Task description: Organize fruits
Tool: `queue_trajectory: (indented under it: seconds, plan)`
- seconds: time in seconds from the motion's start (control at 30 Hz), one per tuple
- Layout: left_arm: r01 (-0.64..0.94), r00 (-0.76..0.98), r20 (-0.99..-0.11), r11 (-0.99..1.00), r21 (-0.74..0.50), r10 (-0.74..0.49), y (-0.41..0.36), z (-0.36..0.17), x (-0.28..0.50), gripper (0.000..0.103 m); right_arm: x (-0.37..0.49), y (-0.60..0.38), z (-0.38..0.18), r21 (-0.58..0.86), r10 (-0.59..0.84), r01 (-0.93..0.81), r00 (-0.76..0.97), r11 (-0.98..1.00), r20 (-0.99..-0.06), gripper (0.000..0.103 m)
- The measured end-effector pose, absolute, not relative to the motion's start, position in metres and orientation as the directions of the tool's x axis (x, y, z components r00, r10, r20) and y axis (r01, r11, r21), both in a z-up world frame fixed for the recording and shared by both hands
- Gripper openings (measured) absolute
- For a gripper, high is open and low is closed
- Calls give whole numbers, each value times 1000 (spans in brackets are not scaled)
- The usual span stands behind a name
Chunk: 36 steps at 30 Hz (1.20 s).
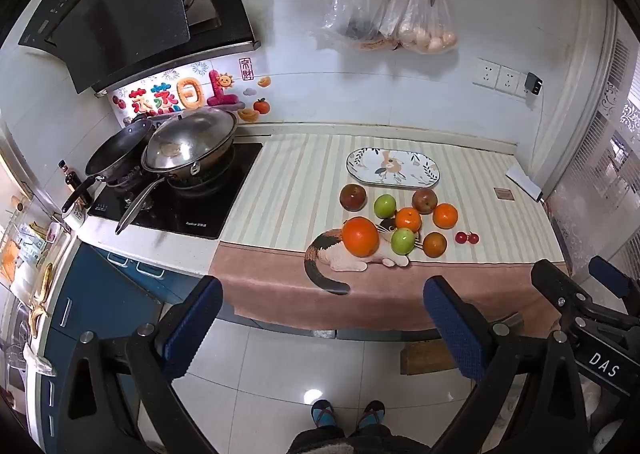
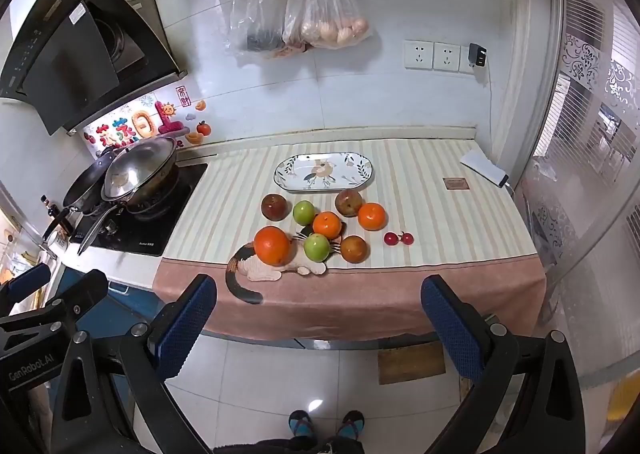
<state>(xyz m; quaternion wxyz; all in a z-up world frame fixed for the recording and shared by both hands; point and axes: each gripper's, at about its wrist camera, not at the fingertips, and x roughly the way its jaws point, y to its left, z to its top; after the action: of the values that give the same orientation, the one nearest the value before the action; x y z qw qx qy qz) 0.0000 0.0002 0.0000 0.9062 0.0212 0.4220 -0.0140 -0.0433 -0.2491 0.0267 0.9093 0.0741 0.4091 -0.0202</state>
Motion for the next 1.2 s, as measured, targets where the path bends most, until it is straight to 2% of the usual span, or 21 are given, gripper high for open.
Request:
queue_trajectory:
  seconds: [1.2]
  plan:
    - [47,644,-765,998,35,-3,2,6,6,103,-41,-249,26,124,27,99,665,987,-746,103]
